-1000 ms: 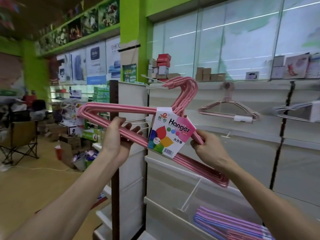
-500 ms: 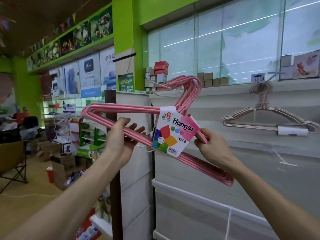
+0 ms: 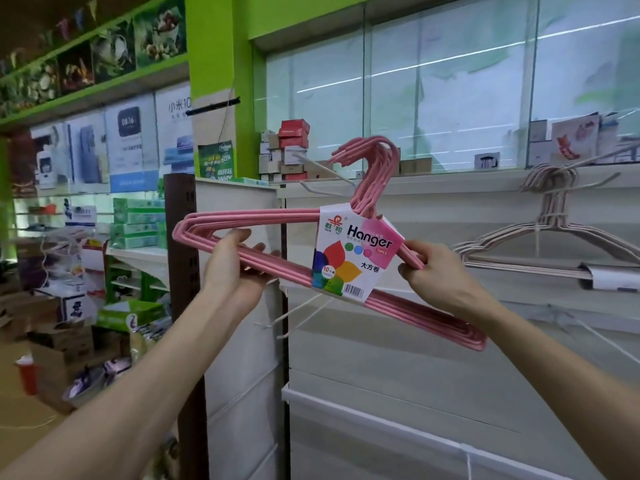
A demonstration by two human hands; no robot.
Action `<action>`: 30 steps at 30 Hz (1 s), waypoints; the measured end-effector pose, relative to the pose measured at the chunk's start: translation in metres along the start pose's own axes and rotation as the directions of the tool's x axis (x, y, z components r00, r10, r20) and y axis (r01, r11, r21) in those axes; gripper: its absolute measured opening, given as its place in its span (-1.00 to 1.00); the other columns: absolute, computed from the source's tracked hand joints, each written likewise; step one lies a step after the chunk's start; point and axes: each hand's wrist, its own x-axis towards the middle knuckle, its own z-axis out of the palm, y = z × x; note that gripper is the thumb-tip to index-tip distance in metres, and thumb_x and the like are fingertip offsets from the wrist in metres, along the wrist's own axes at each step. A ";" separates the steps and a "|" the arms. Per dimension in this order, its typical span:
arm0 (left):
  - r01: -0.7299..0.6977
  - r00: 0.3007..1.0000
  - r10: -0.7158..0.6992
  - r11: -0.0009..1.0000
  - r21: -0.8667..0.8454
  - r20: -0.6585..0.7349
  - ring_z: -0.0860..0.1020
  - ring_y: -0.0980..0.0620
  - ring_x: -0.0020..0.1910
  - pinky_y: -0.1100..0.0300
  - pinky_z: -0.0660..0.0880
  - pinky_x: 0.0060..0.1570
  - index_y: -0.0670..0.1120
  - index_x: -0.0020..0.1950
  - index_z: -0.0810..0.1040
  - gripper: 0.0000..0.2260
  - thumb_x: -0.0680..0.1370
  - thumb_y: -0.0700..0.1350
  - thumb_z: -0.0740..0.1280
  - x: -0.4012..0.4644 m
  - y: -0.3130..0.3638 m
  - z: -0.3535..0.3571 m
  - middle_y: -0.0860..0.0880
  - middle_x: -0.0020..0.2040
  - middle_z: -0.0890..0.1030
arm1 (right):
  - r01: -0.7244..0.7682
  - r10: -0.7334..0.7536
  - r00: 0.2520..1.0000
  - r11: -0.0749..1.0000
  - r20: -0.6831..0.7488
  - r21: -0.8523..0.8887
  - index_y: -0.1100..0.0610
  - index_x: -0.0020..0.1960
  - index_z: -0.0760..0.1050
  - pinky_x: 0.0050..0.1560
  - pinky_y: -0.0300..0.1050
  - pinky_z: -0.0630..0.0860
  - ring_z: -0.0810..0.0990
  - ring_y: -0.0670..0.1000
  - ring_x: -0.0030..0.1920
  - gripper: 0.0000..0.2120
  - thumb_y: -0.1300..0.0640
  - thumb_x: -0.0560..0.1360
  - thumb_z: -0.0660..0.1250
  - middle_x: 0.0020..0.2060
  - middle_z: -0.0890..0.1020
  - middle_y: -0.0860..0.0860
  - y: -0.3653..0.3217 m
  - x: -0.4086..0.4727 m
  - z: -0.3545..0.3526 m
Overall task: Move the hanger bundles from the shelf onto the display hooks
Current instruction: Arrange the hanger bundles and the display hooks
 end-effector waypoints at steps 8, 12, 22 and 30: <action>0.080 0.993 -0.078 0.997 -0.021 0.089 0.57 -0.16 -0.10 -0.22 0.53 0.17 -0.16 0.03 0.45 -0.91 0.58 -0.17 0.31 0.074 0.004 0.011 -0.21 -0.06 0.49 | -0.025 0.020 0.999 0.995 -0.050 -0.095 -0.08 0.20 0.57 -0.15 -0.07 0.47 0.55 0.11 -0.18 -0.64 0.22 0.47 0.28 -0.21 0.64 0.02 -0.001 0.053 0.006; 0.148 0.982 -0.143 0.988 -0.036 0.122 0.59 -0.18 -0.02 -0.24 0.51 0.19 -0.15 -0.02 0.46 -0.94 0.58 -0.18 0.30 0.106 -0.007 0.005 -0.19 -0.07 0.50 | -0.049 0.041 0.998 0.988 -0.055 -0.146 -0.14 0.21 0.54 -0.07 0.00 0.56 0.58 0.09 -0.16 -0.63 0.19 0.48 0.26 -0.18 0.65 0.00 0.002 0.068 0.016; 0.272 0.951 -0.259 0.960 -0.063 0.168 0.59 -0.29 0.09 -0.24 0.57 -0.03 -0.15 0.27 0.50 -0.69 0.55 -0.12 0.36 0.180 -0.031 -0.006 -0.28 0.20 0.53 | -0.094 0.095 0.995 0.962 -0.010 -0.255 -0.01 0.27 0.55 -0.14 -0.13 0.46 0.56 0.02 -0.17 -0.61 0.25 0.50 0.26 -0.10 0.64 0.02 0.002 0.114 0.034; 0.378 0.922 -0.362 0.918 -0.119 0.140 0.57 -0.31 0.12 -0.29 0.50 0.15 -0.15 0.24 0.49 -0.77 0.59 -0.16 0.30 0.220 -0.059 -0.015 -0.28 0.20 0.52 | -0.120 0.136 0.990 0.936 0.024 -0.332 -0.09 0.21 0.57 -0.10 -0.02 0.56 0.58 0.09 -0.14 -0.54 0.29 0.41 0.23 -0.12 0.65 0.05 0.024 0.142 0.059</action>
